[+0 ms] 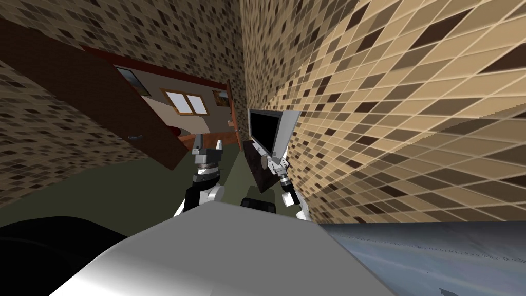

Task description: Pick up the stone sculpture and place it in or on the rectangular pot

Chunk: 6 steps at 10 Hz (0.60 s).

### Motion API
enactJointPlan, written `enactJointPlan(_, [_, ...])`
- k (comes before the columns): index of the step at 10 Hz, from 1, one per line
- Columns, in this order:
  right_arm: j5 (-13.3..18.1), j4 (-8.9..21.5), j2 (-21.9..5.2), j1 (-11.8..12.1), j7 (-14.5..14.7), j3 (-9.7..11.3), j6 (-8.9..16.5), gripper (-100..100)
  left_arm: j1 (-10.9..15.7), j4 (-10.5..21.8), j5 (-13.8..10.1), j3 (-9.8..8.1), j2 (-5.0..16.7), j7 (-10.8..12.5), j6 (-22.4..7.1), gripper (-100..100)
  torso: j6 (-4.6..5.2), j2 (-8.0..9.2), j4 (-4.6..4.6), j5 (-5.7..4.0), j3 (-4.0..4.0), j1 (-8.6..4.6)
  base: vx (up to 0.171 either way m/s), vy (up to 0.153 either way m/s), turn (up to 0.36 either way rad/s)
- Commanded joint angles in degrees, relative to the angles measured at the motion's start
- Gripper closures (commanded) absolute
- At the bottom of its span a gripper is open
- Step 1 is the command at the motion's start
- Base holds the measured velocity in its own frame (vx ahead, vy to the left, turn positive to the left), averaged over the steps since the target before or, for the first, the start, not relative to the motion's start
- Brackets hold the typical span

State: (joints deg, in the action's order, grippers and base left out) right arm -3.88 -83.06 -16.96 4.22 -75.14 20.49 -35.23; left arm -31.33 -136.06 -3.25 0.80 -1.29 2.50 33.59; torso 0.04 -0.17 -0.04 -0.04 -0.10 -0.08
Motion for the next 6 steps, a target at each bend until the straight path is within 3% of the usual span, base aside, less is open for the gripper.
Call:
enactJointPlan(1, [0.0, 1.01, -0.35, -0.32, -2.86, 0.36, -0.03, -100, 0.0, 0.0, 0.0, 0.0, 0.0, 0.0, 0.0, 0, 0.0, 0.0, 0.0, 0.0, 0.0, 0.0, -0.01, -0.032, 0.101])
enactJointPlan(2, [0.0, 1.01, -0.35, -0.32, -3.25, 0.36, -0.03, -100, -0.01, 0.0, 0.0, 0.0, 0.0, 0.0, 0.0, 0, 0.04, 0.0, 0.0, 0.0, 0.0, 0.01, -0.006, -0.012, -0.037])
enactJointPlan(3, [0.07, 3.27, -0.69, -1.16, -5.54, 1.1, -0.05, -100, -0.01, 0.0, 0.0, 0.0, 0.0, 0.0, 0.0, 0, 0.05, -0.02, 0.0, 0.01, -0.01, 0.07, -0.01, -0.012, 0.166])
enactJointPlan(6, [0.12, 5.49, -1.04, -1.95, -9.55, 1.81, -0.07, -100, 0.0, 0.0, 0.0, 0.0, 0.0, 0.0, 0.0, 0, 0.02, -0.03, -0.01, 0.01, -0.02, 0.06, -0.004, -0.018, 0.131])
